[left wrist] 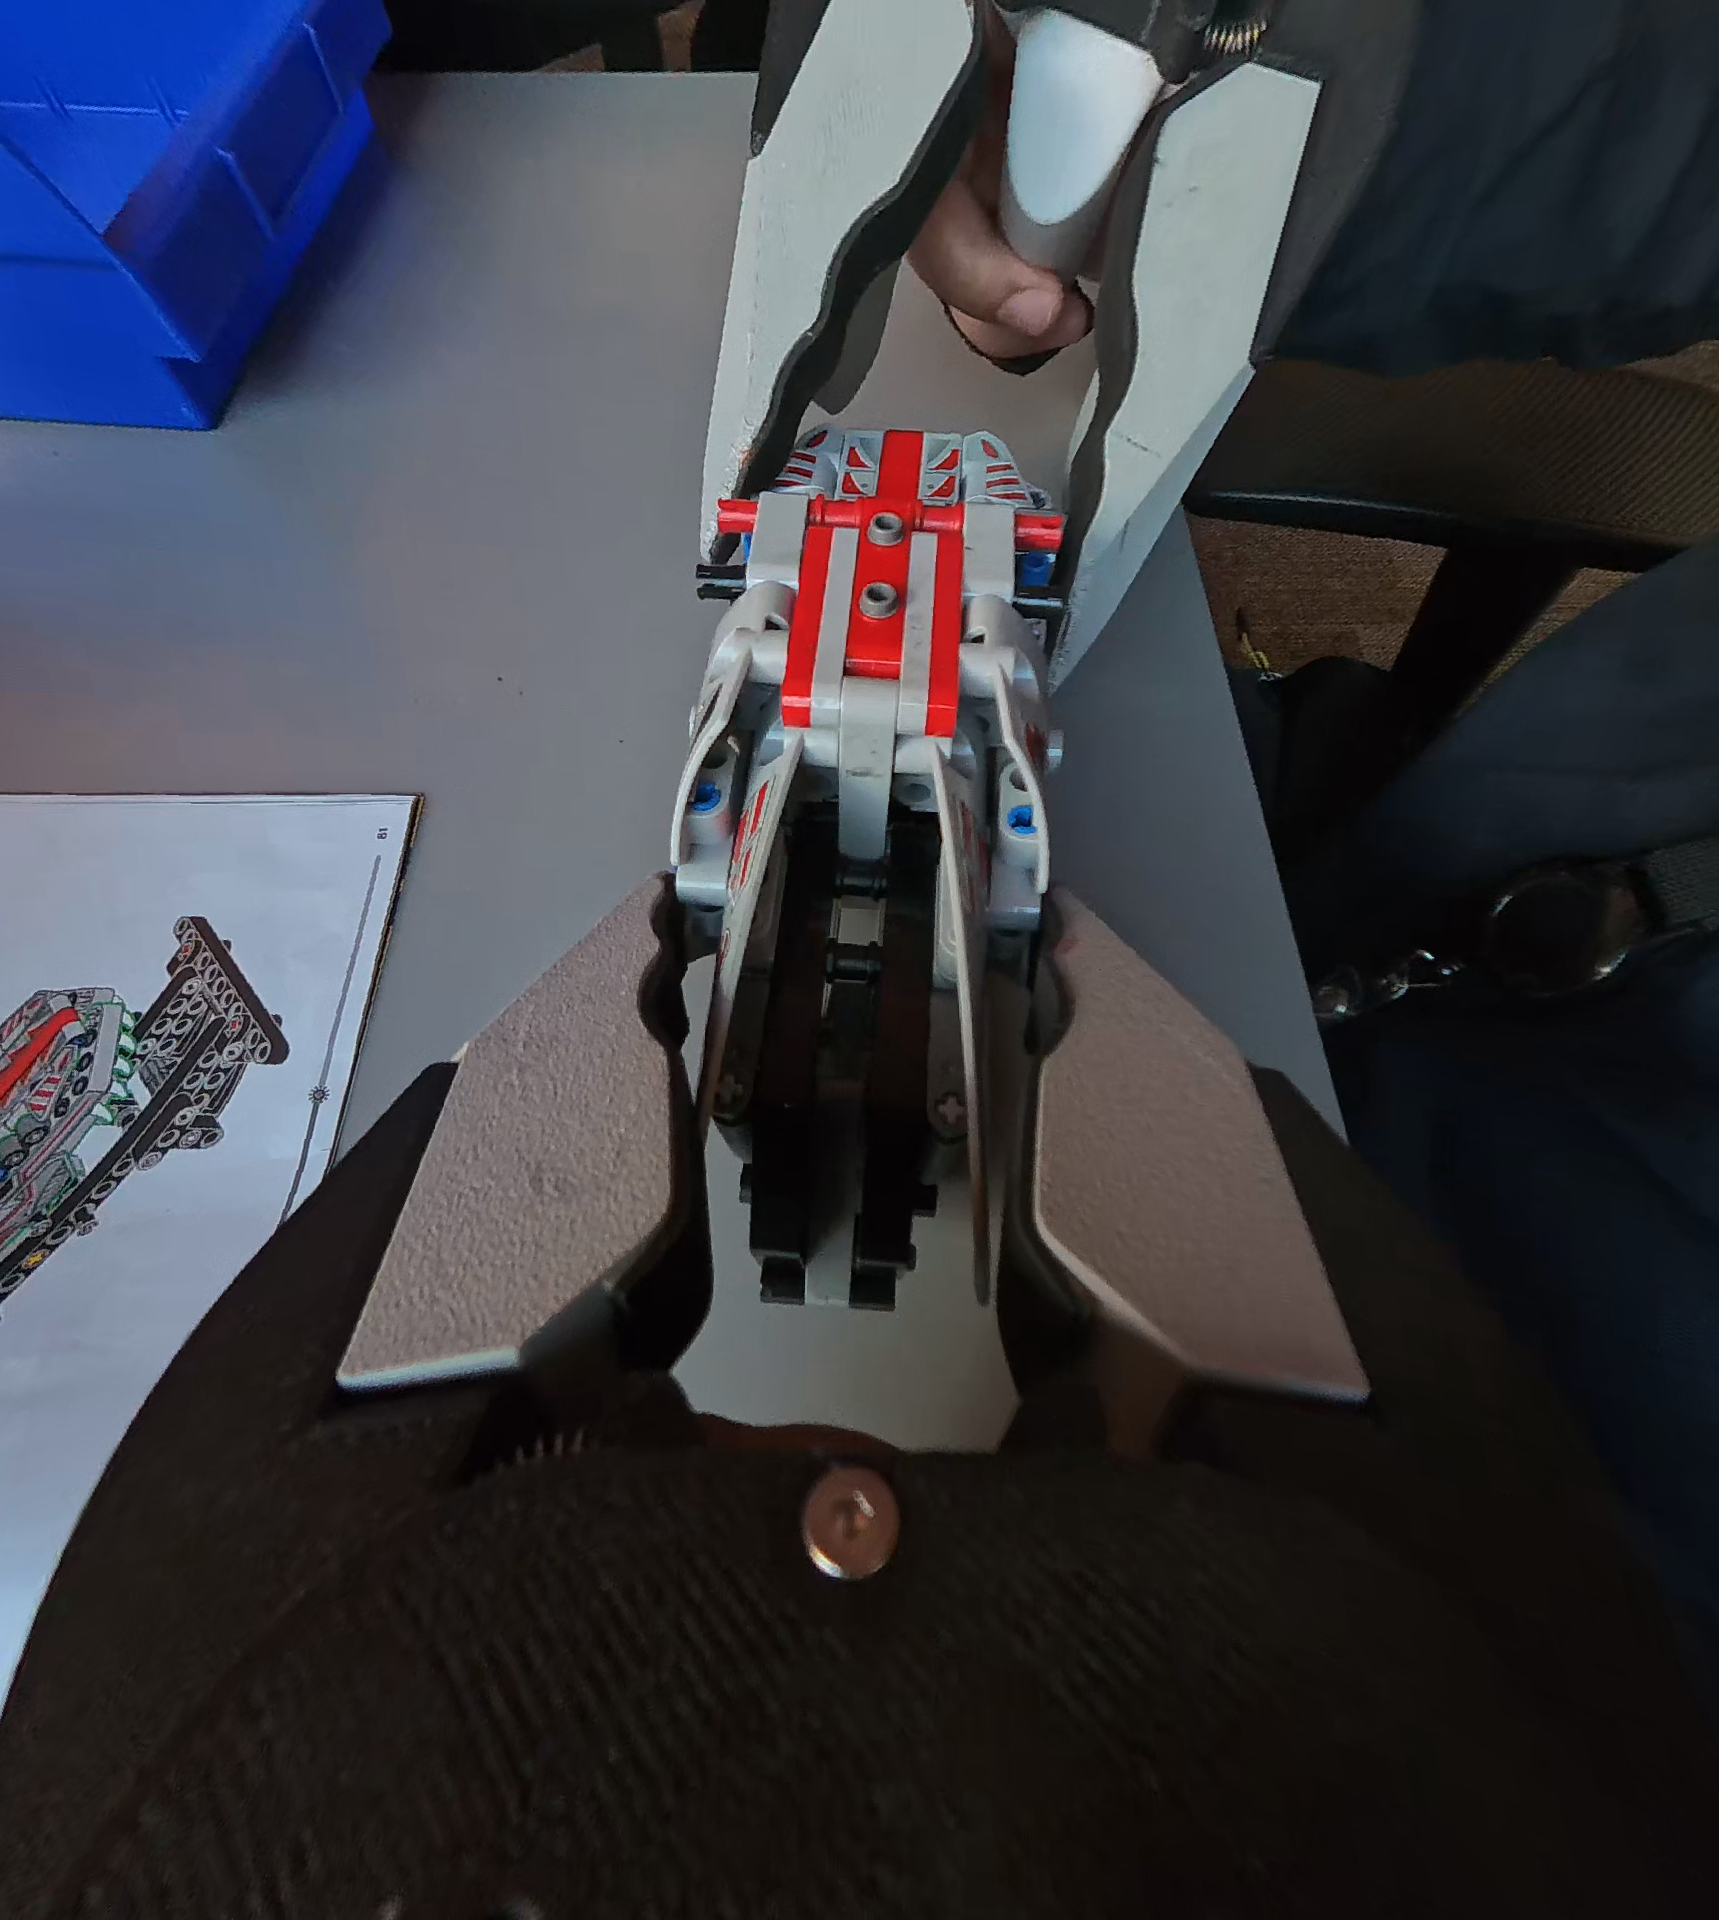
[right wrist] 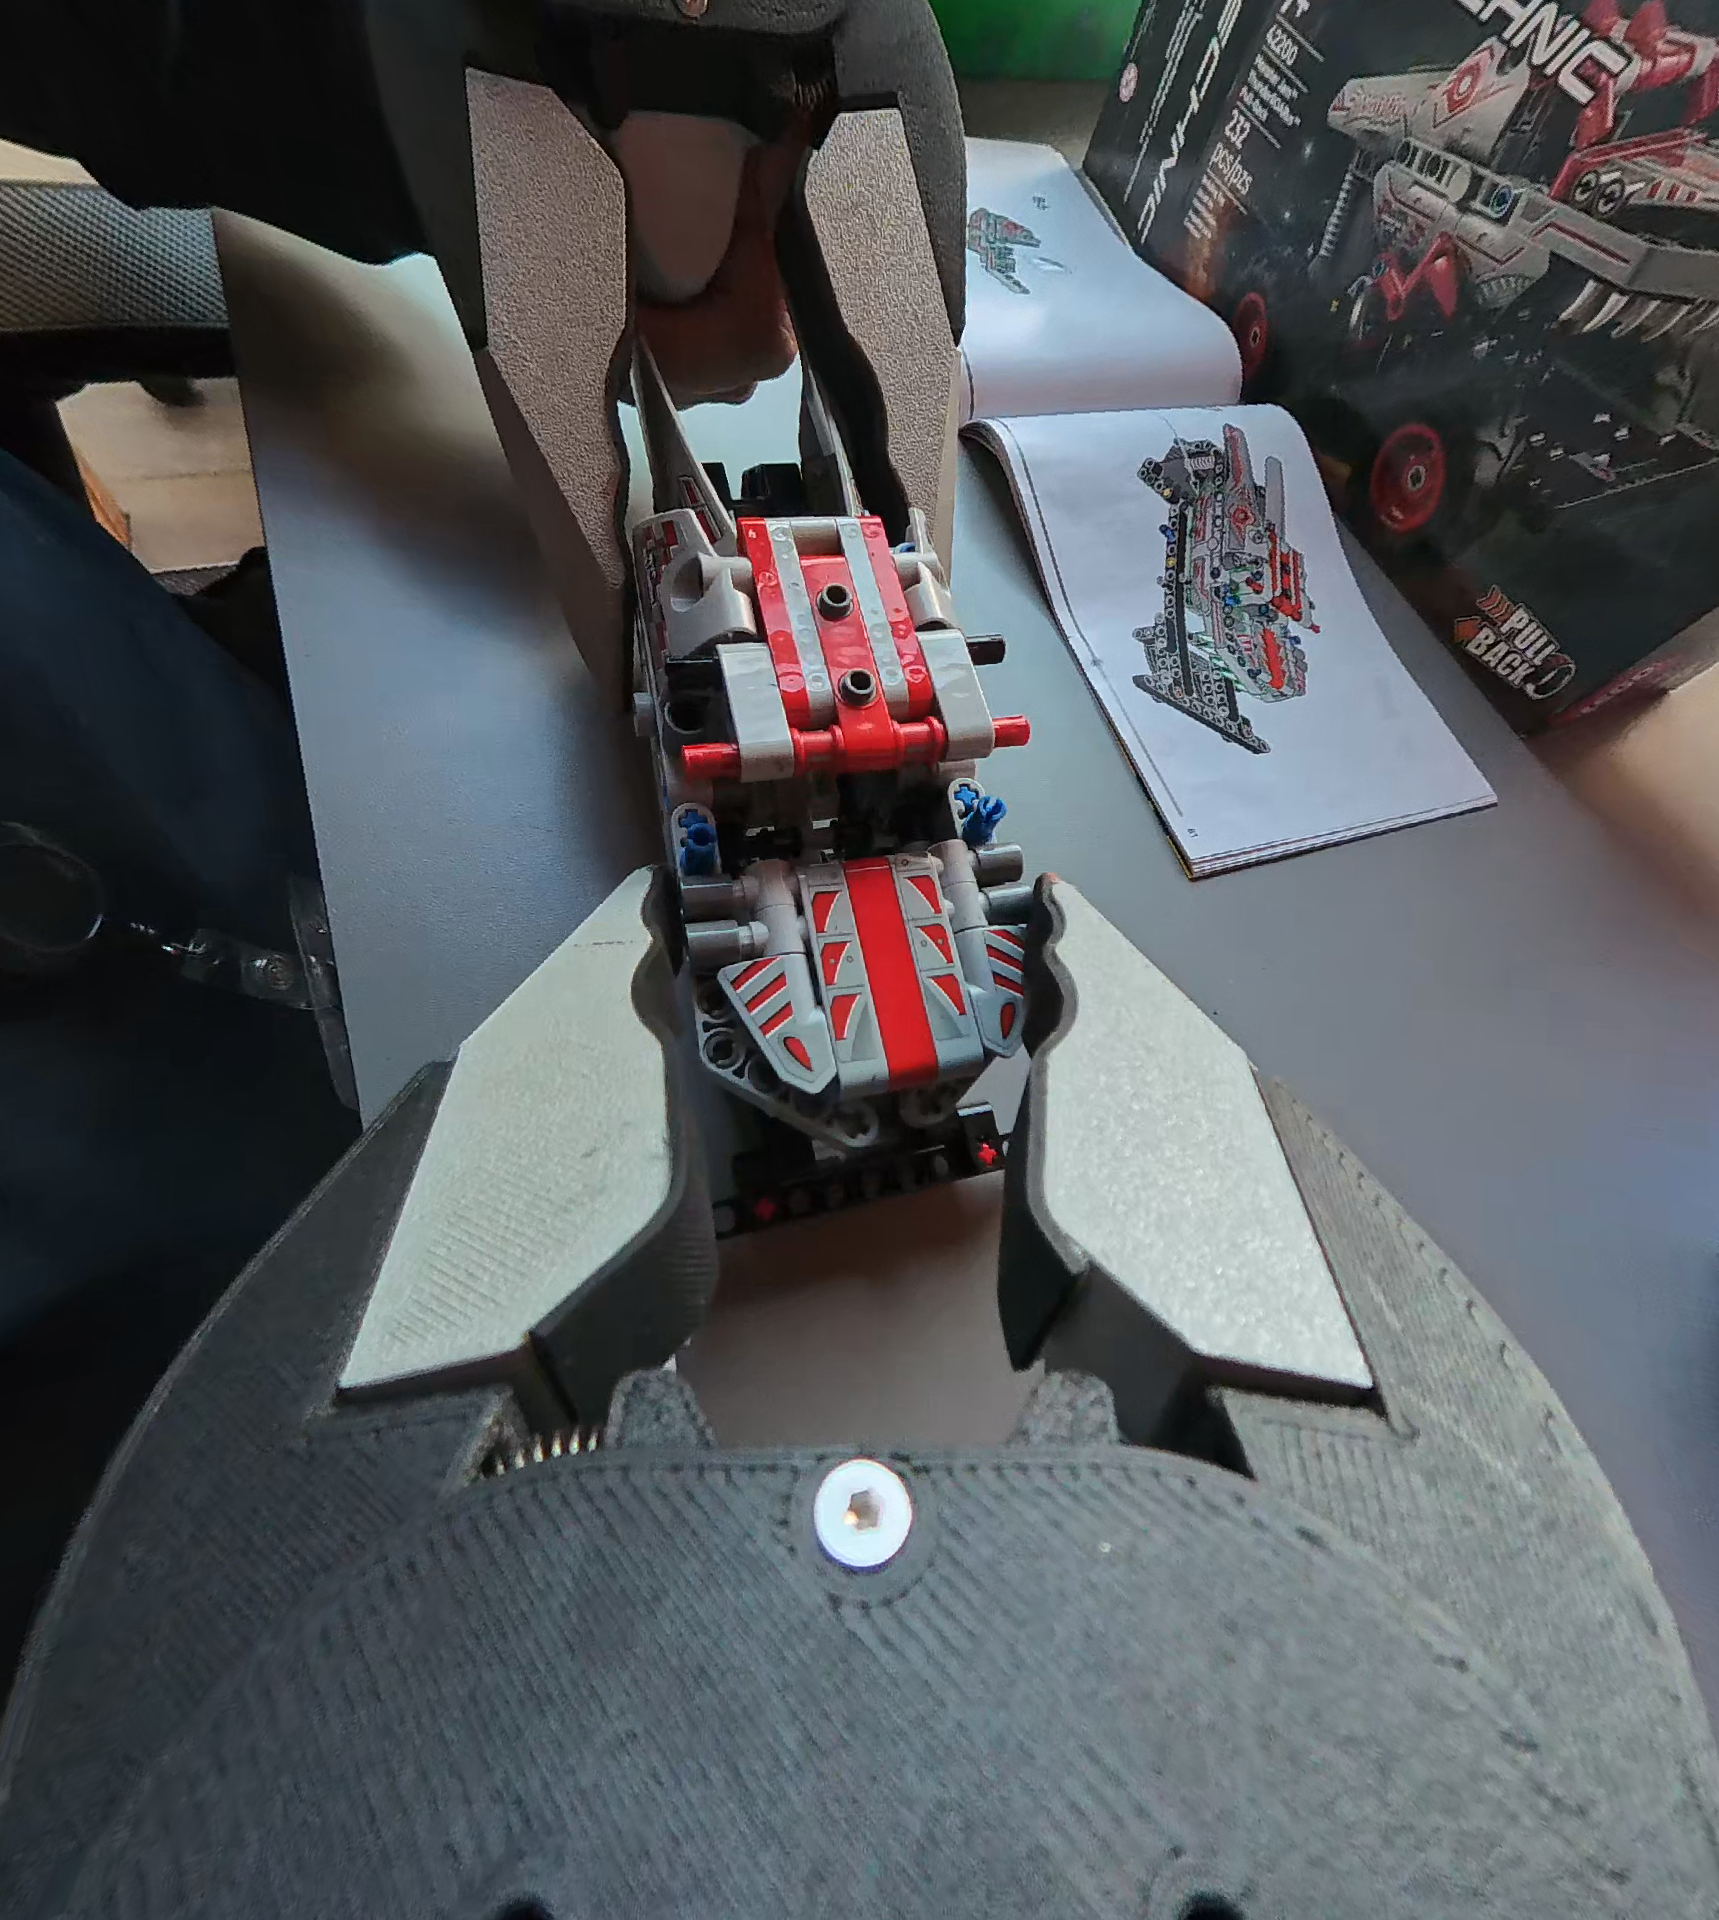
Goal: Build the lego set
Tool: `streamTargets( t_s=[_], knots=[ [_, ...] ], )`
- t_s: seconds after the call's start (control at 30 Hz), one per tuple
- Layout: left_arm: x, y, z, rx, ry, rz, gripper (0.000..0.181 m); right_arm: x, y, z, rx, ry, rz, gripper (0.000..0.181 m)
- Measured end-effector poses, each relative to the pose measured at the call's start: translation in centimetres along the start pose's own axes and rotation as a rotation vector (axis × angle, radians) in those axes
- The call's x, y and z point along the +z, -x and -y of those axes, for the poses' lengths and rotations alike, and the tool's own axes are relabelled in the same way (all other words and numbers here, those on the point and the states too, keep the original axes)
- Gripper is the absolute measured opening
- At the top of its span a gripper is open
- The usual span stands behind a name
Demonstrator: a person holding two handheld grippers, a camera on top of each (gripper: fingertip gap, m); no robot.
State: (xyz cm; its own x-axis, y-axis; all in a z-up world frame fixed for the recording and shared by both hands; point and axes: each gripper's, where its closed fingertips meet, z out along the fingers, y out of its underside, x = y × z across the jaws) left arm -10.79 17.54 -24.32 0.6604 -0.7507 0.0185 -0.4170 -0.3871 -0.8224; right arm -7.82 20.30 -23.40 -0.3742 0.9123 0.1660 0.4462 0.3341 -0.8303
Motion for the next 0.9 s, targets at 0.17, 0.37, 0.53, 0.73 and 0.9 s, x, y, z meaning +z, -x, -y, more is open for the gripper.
streamTargets(
  t_s=[0.17,0.37,0.53,0.73,0.9],
  knots=[
    [0.0,0.3,0.3,-0.109,-0.006,-0.056,0.065,-0.2,-0.7,0.2,0.072,0.004,0.056,0.068],
    [-0.7,2.7,0.4,-0.511,-0.019,-0.259,0.066,-2.8,-3.4,-1.4,0.262,-0.042,0.104,0.090],
    [-1.1,5.5,-0.3,-0.734,-0.087,-0.350,0.065,-1.9,-5.4,-1.8,0.420,-0.094,0.133,0.077],
    [-1.7,7.0,-2.1,-0.676,-0.057,-0.239,0.071,-1.0,-5.2,-0.7,0.479,-0.157,0.275,0.059],
    [-4.6,6.8,-2.0,-0.599,-0.104,-0.164,0.073,-0.9,-4.9,-1.4,0.448,-0.144,0.257,0.061]
  ],
)
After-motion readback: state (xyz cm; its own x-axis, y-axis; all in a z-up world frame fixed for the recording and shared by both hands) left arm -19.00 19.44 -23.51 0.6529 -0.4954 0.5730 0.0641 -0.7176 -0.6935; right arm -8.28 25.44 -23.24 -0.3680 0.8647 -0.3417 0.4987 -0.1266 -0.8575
